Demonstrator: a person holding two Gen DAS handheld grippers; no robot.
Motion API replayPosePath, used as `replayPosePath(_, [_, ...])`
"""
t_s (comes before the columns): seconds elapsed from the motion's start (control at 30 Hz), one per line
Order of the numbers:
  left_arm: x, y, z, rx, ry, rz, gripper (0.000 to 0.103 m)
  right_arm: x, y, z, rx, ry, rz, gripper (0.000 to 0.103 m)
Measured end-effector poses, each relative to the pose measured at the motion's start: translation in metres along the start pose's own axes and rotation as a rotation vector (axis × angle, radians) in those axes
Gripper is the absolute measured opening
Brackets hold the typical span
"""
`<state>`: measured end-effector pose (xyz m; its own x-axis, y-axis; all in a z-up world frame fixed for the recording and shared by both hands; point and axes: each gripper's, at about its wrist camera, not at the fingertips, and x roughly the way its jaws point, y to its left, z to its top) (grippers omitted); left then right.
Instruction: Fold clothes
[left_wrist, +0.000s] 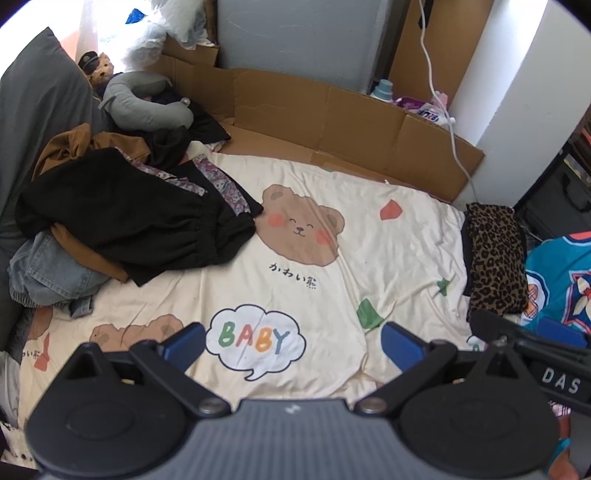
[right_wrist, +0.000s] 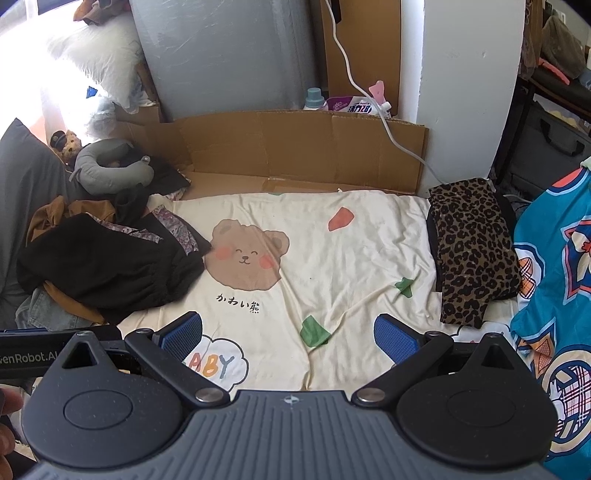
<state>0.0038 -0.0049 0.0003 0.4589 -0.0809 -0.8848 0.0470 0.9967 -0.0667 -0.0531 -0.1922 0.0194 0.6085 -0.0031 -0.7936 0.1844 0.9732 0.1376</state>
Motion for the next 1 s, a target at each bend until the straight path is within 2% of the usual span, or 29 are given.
replayPosePath(0.27, [-0.005,-0.006,0.001,0.026,-0.035,0.061,0.102,-0.001,0.0,0.001,-0.001,-0.005,0.002,0.102])
replayPosePath(1.0, [-0.002,-0.01,-0.003,0.056,-0.014,0.044,0.101,-0.002,0.0,0.0,0.007,-0.011,0.001,0.102])
